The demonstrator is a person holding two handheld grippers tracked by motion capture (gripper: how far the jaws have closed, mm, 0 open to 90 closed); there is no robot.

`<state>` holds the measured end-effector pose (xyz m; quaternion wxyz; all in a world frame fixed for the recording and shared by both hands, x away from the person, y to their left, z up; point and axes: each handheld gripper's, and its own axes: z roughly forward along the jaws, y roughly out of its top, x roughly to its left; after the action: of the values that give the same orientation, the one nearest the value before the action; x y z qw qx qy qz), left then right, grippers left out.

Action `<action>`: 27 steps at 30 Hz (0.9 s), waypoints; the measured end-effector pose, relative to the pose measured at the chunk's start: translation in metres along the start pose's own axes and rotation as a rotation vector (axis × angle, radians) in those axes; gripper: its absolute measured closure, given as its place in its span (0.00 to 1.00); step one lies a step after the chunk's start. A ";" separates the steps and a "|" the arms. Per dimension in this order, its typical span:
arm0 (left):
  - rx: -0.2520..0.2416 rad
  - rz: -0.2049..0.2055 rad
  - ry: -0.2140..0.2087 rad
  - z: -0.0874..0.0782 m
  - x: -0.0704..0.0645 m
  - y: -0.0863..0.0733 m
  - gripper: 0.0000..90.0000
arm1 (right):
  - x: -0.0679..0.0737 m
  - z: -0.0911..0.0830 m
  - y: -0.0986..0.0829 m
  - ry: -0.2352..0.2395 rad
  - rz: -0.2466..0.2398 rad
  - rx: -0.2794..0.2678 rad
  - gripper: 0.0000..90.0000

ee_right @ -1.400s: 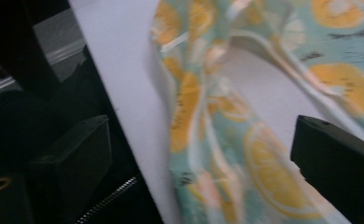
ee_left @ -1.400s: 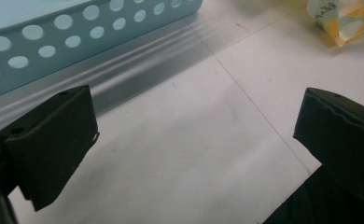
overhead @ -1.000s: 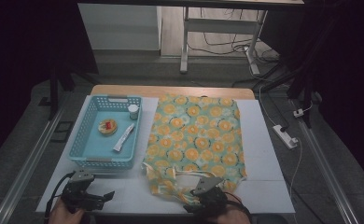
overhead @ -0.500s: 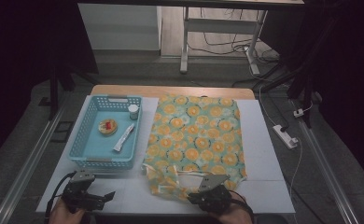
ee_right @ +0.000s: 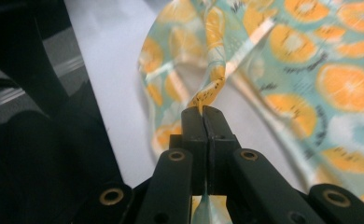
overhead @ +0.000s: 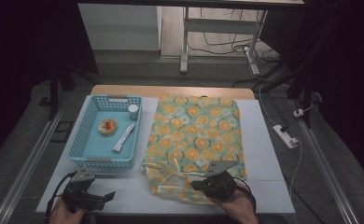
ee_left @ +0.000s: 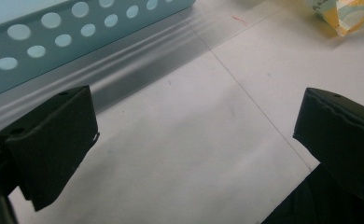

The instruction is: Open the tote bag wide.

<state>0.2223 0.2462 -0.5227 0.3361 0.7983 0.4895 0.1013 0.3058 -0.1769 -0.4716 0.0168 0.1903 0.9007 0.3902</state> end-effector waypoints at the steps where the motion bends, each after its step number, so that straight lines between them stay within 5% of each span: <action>1: 0.000 0.000 0.000 0.000 0.000 0.000 0.00 | -0.002 -0.001 0.003 -0.001 0.000 -0.003 0.98; 14: -0.001 -0.003 -0.004 0.000 0.001 0.000 0.00 | -0.033 -0.011 0.034 -0.048 -0.003 -0.058 0.98; 27: -0.002 -0.009 -0.010 0.000 0.002 0.000 0.00 | -0.080 -0.006 0.066 -0.108 0.023 -0.081 0.98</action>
<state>0.2233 0.2473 -0.5232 0.3398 0.7962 0.4912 0.0961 0.4007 -0.1681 -0.4297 0.0688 0.2205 0.8798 0.4155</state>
